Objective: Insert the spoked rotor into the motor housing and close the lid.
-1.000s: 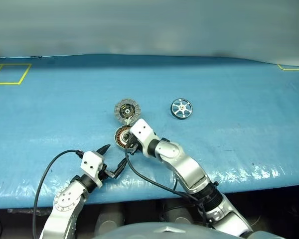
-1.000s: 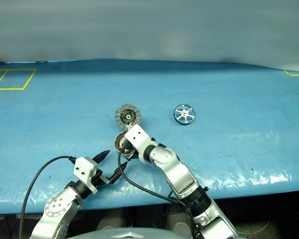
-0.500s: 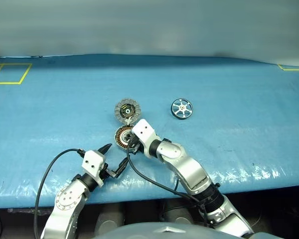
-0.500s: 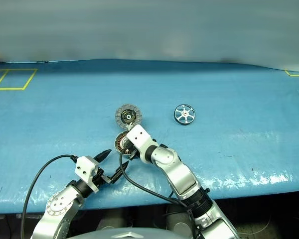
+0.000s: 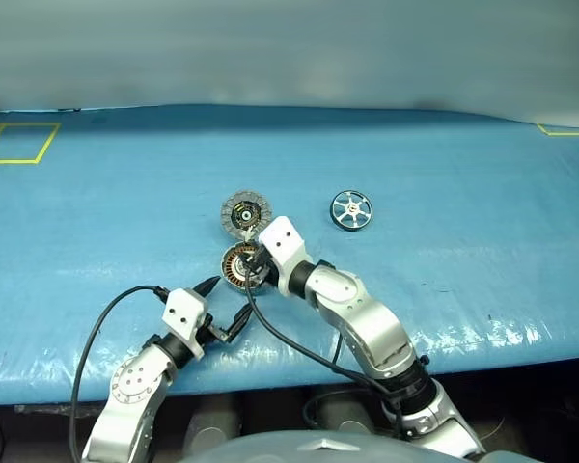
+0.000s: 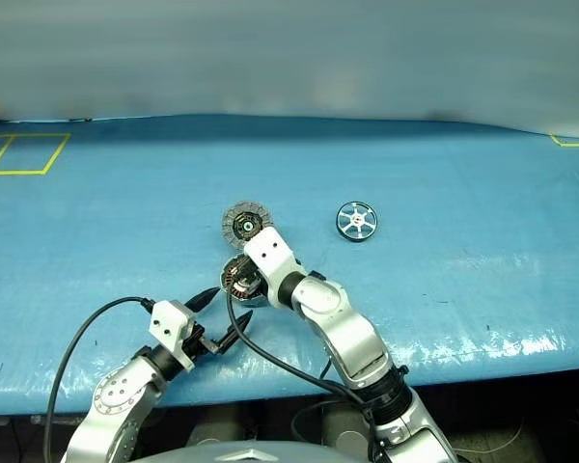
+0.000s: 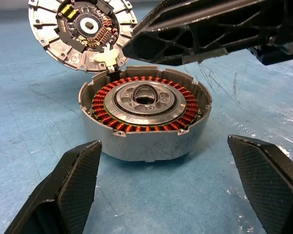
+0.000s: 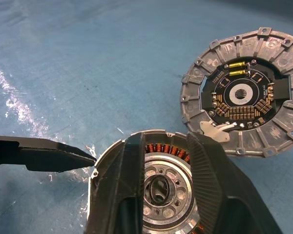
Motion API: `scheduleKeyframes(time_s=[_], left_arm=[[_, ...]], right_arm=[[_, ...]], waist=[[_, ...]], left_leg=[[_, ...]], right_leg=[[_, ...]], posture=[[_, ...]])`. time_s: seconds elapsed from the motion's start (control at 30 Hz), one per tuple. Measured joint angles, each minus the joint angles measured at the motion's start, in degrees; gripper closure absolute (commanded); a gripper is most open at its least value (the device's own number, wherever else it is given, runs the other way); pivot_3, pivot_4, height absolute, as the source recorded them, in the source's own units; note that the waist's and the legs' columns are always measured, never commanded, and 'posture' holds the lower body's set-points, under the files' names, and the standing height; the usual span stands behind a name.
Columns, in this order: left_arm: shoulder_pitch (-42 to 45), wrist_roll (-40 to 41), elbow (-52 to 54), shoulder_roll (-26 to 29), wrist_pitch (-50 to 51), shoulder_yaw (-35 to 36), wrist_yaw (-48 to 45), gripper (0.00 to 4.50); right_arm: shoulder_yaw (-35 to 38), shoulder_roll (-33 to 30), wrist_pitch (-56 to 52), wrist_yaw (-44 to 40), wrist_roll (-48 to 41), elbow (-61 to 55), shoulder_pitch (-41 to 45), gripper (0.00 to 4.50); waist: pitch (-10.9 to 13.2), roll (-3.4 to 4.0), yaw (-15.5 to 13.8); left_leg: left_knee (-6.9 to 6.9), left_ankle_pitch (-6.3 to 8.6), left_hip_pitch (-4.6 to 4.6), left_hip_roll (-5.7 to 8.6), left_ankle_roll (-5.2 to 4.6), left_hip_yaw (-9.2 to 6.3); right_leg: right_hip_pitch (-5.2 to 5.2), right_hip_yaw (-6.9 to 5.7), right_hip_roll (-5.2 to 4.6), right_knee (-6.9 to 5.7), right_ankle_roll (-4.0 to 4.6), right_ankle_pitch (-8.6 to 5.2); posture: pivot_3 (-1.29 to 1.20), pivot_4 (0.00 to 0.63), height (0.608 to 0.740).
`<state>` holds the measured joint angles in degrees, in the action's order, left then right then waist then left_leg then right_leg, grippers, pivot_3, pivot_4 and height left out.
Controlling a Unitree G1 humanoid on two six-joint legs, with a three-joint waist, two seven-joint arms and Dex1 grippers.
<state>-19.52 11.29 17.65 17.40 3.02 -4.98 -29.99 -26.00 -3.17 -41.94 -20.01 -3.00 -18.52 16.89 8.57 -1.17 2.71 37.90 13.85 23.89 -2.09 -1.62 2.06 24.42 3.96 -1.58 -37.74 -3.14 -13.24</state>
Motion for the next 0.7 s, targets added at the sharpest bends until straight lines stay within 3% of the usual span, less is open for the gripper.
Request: scheduleKeyframes(time_s=[0.07, 0.1, 0.63, 0.7], left_arm=[[0.05, -0.03, 0.0, 0.0, 0.0, -0.04, 0.02, 0.0], [0.05, -0.12, 0.0, 0.0, -0.01, -0.04, 0.06, 0.0], [0.15, -1.19, -0.82, -0.73, -0.5, -0.68, 0.97, 0.0], [0.17, -1.19, -0.83, -0.72, -0.72, -0.67, 1.12, 0.37]], right_arm=[[-0.15, -0.01, -0.4, 0.14, 0.14, -0.18, 0.41, 4.38], [-0.55, -0.07, -1.04, 0.31, 0.34, -0.21, 0.67, 4.45], [-5.17, -1.86, -4.99, 0.42, 2.17, 0.64, 1.02, 4.45], [-5.15, -1.86, -4.99, 0.43, 2.28, 1.31, 1.03, 4.5]], waist=[[0.0, 0.0, 0.03], [0.0, 0.0, 0.04], [0.0, 0.0, 0.02], [0.0, 0.0, 0.02]], left_leg=[[0.0, 0.0, 0.0, 0.0, 0.0, 0.0], [0.0, 0.0, 0.0, 0.0, 0.0, 0.0], [0.0, 0.0, 0.0, 0.0, 0.01, 0.0], [0.0, 0.0, 0.0, 0.0, 0.0, 0.0]], right_leg=[[0.0, 0.0, 0.0, 0.0, 0.0, 0.0], [0.01, 0.0, 0.0, 0.0, 0.01, 0.0], [0.01, 0.0, 0.0, 0.0, 0.01, 0.0], [0.02, 0.0, 0.0, 0.0, 0.01, 0.0]], posture=[[0.0, 0.15, 0.74], [0.0, 0.15, 0.74], [0.0, 0.15, 0.74], [0.0, 0.15, 0.74]])
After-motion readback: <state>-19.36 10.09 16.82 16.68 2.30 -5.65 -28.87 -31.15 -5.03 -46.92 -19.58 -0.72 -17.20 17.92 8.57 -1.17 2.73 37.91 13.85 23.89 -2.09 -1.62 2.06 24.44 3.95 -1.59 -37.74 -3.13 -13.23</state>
